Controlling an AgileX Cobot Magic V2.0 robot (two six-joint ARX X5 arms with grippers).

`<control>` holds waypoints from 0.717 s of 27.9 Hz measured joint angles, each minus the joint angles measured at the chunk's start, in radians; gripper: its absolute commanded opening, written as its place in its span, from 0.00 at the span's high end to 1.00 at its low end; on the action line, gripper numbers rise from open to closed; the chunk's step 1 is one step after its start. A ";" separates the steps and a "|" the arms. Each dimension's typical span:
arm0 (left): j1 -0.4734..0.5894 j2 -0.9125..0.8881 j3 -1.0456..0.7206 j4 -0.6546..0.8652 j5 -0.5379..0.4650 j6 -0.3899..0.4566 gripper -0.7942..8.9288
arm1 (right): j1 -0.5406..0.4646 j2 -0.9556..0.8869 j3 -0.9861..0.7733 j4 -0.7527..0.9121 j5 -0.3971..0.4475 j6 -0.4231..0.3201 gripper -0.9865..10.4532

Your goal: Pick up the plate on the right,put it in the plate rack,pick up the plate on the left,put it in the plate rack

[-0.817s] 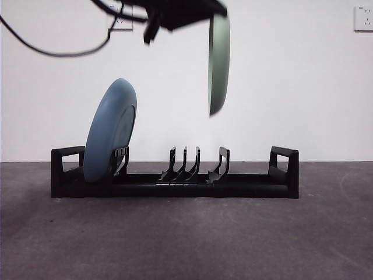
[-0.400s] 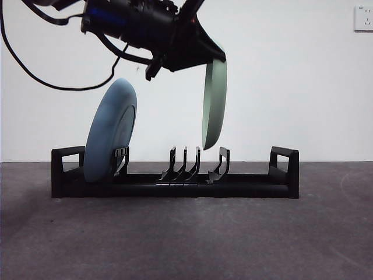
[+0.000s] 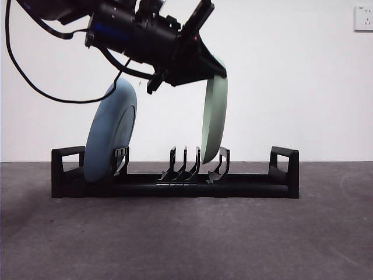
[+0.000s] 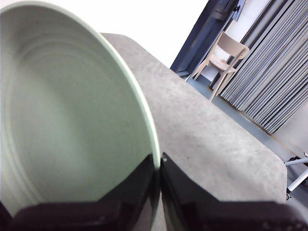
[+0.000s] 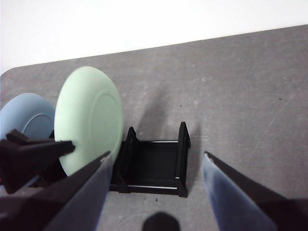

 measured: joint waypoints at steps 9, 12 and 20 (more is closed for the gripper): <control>-0.007 0.053 0.000 -0.033 -0.019 0.021 0.87 | 0.000 0.013 0.000 0.006 0.000 0.000 0.64; -0.011 0.053 0.000 -0.037 -0.017 0.032 0.67 | 0.000 0.013 0.000 0.006 0.000 0.000 0.64; -0.017 0.047 0.000 -0.051 0.005 0.042 0.62 | 0.000 0.013 0.000 0.006 0.000 0.000 0.64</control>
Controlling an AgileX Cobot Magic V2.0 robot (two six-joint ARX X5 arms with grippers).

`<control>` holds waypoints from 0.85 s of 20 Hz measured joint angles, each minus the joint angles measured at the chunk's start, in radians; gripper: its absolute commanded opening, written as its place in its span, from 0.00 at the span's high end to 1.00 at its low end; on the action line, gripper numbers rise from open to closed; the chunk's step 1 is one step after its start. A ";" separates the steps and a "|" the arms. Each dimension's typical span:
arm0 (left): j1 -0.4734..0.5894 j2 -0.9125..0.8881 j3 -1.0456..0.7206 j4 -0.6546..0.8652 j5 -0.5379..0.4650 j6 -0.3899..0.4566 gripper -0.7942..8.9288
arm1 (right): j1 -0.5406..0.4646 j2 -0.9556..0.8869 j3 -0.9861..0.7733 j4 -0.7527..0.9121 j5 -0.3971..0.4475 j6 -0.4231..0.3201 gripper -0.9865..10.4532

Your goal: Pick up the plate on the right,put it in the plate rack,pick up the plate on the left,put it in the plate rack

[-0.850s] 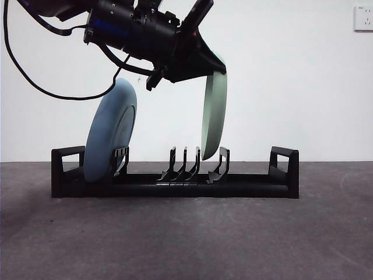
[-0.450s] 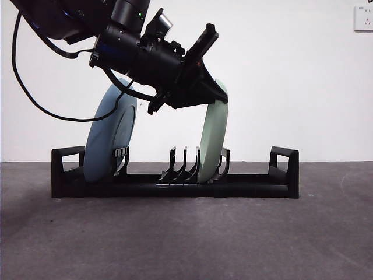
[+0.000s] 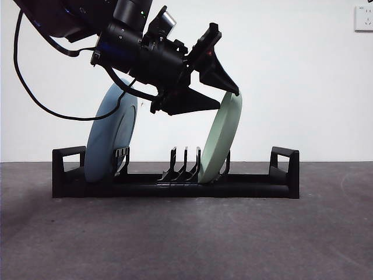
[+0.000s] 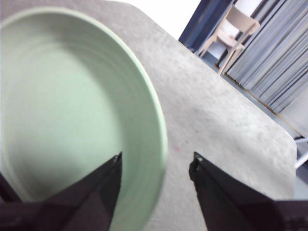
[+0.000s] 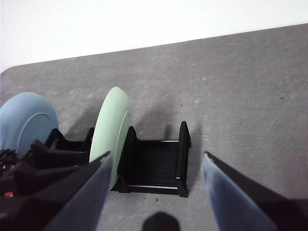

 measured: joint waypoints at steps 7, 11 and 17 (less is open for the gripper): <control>-0.002 -0.167 0.000 -0.112 -0.002 0.089 0.63 | 0.000 0.000 0.000 -0.001 -0.001 0.000 0.66; -0.002 -0.333 0.000 -0.245 -0.024 0.208 0.93 | 0.000 0.000 0.000 -0.027 -0.004 -0.025 0.91; -0.003 -0.591 0.000 -0.529 -0.220 0.401 0.93 | 0.000 0.000 0.000 -0.099 -0.004 -0.065 0.92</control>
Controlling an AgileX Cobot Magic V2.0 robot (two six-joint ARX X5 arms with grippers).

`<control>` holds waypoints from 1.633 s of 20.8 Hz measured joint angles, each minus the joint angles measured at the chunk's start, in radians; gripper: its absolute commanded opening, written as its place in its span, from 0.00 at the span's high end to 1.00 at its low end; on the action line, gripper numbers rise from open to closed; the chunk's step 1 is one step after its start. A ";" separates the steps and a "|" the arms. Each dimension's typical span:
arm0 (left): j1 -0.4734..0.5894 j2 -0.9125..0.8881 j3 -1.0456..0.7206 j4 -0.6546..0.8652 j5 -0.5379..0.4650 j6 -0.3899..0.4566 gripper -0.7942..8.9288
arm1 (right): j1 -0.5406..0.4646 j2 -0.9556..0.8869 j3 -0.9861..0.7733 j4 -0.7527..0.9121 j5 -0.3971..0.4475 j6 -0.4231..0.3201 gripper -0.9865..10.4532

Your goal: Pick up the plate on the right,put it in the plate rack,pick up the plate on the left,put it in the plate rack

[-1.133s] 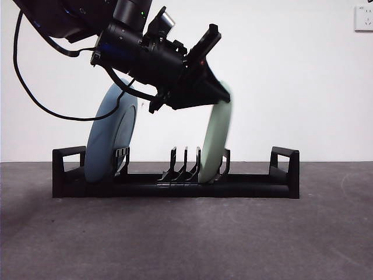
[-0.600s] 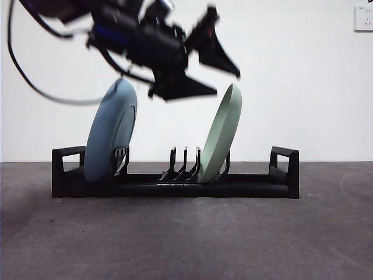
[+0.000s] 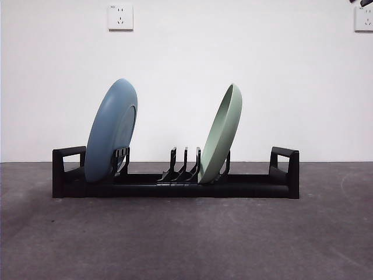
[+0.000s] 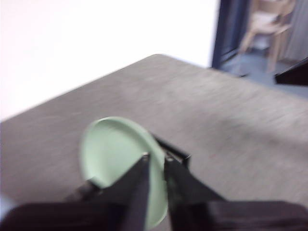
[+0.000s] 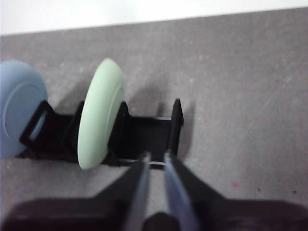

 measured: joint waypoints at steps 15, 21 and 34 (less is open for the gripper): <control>0.294 -0.711 -0.417 -0.373 -0.142 0.084 0.93 | 0.016 -0.436 -0.420 0.146 0.080 -0.065 0.92; 0.298 -0.889 -0.518 -0.381 -0.208 0.015 0.92 | 0.016 -0.511 -0.467 0.134 0.082 0.000 0.91; 0.298 -0.887 -0.518 -0.480 -0.226 0.010 0.92 | 0.016 -0.502 -0.467 0.127 0.082 0.115 0.91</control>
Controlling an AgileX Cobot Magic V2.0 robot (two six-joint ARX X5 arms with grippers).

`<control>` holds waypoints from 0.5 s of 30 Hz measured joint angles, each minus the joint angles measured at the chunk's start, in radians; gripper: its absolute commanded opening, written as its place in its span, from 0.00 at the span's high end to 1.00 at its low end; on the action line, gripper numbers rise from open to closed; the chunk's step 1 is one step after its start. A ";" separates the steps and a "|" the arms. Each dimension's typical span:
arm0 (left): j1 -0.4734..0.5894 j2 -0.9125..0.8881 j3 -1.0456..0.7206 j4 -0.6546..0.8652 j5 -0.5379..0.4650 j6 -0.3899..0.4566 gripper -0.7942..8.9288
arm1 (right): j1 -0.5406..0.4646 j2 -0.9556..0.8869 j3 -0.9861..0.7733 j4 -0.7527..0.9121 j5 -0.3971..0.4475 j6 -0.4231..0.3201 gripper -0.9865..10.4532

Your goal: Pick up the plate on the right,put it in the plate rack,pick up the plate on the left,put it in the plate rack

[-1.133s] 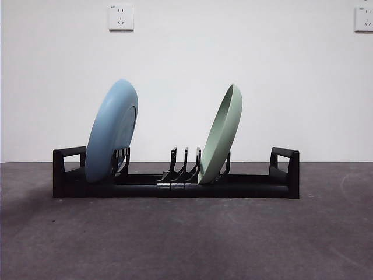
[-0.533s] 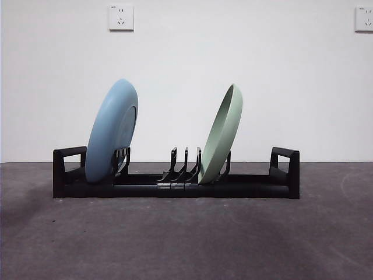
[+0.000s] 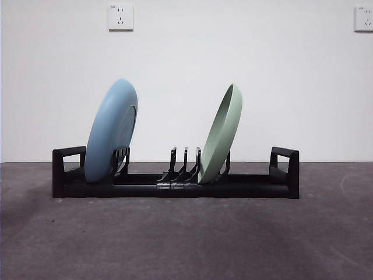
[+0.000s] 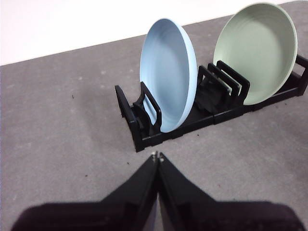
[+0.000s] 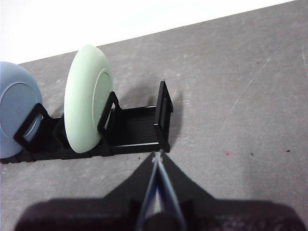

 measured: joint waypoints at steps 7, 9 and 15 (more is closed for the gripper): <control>0.000 0.000 0.000 -0.004 -0.007 0.007 0.92 | 0.000 0.000 0.000 0.000 0.000 0.004 0.91; 0.006 -0.021 -0.001 -0.006 -0.021 0.021 0.92 | 0.000 0.000 0.000 0.000 0.000 0.005 0.91; 0.105 -0.132 -0.080 0.101 -0.019 0.032 0.92 | 0.000 0.000 0.000 0.000 0.000 0.006 0.91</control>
